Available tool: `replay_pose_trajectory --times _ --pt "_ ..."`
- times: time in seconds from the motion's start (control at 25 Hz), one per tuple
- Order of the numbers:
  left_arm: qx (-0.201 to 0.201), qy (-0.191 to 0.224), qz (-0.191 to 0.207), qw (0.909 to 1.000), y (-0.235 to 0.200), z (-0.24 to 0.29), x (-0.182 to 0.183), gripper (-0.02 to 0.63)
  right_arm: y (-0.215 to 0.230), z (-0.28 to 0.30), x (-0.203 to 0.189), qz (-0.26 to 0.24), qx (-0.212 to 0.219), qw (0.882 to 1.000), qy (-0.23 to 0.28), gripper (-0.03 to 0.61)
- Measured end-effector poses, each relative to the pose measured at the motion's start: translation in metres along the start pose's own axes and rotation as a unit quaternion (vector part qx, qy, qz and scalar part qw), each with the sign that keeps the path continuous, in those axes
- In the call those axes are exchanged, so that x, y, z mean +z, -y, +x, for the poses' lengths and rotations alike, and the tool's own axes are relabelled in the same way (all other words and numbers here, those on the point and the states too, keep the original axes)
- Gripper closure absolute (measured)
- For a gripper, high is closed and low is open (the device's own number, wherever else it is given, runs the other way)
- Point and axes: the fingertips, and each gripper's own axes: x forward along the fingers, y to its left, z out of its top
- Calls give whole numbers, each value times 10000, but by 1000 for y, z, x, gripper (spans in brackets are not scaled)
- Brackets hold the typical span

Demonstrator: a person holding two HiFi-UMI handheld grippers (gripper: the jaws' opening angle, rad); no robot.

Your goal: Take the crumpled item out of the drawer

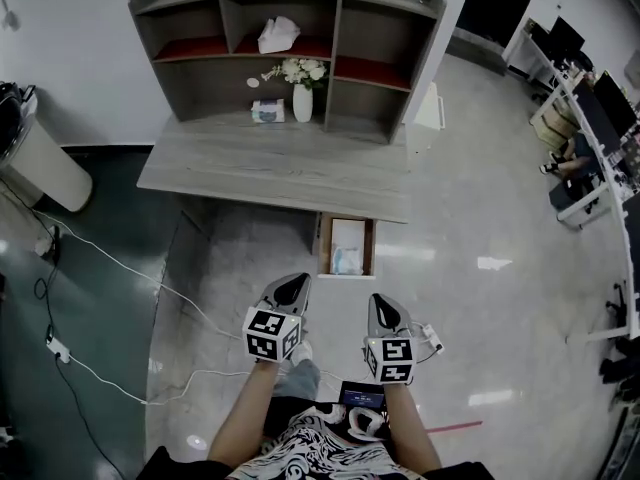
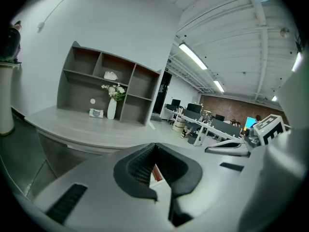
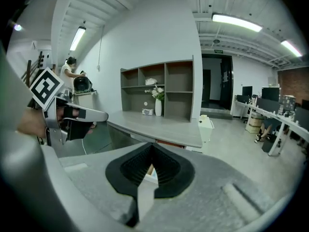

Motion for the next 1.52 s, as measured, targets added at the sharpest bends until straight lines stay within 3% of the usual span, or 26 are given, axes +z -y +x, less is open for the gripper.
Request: replay_pose_trajectory --times 0.36,0.72,1.12,1.52 --pt "-168 -110 2 9998 -37 45 24 615 27 46 23 152 -318 9994 -53 574" --pt "-411 -95 129 9990 -34 60 39 615 40 43 36 277 -604 9977 136 574" --pt "-488 -77 -23 9988 -33 68 40 614 59 40 32 438 -786 9957 222 574" --pt "-442 -282 16 9986 -30 80 21 614 61 52 10 477 -684 9965 -45 574"
